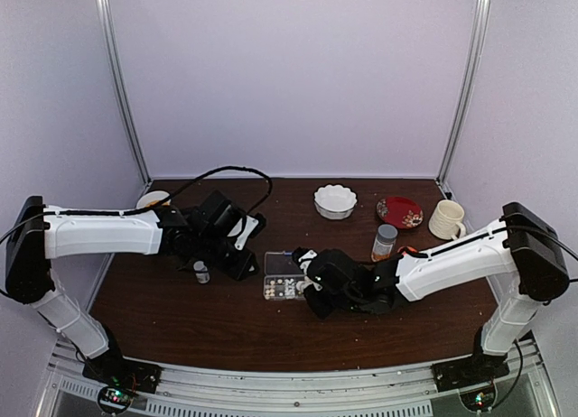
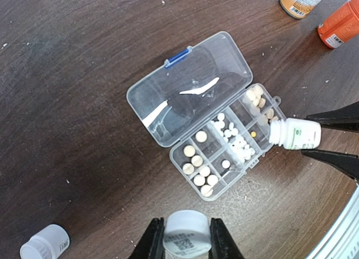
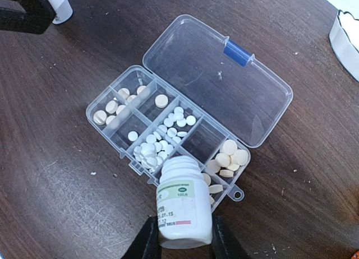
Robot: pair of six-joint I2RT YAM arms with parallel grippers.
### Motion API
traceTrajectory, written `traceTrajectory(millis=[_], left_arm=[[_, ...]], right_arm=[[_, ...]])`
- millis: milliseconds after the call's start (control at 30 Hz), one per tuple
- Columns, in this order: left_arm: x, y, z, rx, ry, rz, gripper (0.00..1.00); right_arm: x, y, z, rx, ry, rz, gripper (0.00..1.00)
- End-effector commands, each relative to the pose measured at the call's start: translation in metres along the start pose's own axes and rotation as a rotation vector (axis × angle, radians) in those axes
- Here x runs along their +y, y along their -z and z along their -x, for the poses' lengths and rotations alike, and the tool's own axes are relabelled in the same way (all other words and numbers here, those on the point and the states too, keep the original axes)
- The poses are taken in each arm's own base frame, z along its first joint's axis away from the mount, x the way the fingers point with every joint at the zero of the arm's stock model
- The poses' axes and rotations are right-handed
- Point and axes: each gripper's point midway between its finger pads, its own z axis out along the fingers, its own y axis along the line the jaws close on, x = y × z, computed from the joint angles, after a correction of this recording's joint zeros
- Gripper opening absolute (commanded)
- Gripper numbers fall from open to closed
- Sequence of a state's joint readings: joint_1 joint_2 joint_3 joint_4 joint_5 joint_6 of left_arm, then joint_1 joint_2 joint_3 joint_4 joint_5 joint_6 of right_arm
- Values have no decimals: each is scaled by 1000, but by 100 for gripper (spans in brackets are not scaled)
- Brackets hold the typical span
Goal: Sort the pills into containers
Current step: Pour the pill into the compartment of the pill container.
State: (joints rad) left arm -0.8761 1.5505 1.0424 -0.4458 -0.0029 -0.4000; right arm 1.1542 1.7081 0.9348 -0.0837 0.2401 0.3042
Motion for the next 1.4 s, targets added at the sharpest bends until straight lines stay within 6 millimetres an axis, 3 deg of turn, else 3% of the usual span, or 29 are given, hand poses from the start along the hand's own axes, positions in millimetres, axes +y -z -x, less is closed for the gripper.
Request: traceTrajectory(millis=[0, 133, 267, 433, 533, 633, 767, 900, 1167, 1233, 1367], left_arm=[[2, 4, 13, -36, 14, 13, 0], [1, 3, 12, -30, 15, 8, 0], [1, 2, 13, -32, 17, 9, 0], [1, 3, 12, -33, 17, 8, 0], [1, 3, 12, -32, 18, 9, 0], [1, 3, 11, -30, 18, 8, 0], [2, 2, 11, -30, 18, 10, 0], [1, 3, 12, -31, 17, 7, 0], [0, 2, 13, -30, 18, 3, 0], [0, 2, 12, -30, 18, 4, 0], [1, 2, 13, -31, 17, 5, 0]], right_arm=[[-4, -5, -5, 35, -4, -16, 0], [1, 5, 7, -23, -19, 9, 0], [0, -7, -1, 43, -1, -10, 0], [2, 0, 7, -29, -22, 14, 0], [1, -9, -1, 58, 17, -18, 0], [2, 3, 10, -23, -21, 13, 0], [-1, -9, -6, 59, 11, -20, 0], [1, 5, 7, -16, -23, 10, 0], [-2, 9, 16, -24, -4, -9, 0], [-2, 8, 14, -24, -5, -10, 0], [-1, -9, -9, 47, 12, -21, 0]])
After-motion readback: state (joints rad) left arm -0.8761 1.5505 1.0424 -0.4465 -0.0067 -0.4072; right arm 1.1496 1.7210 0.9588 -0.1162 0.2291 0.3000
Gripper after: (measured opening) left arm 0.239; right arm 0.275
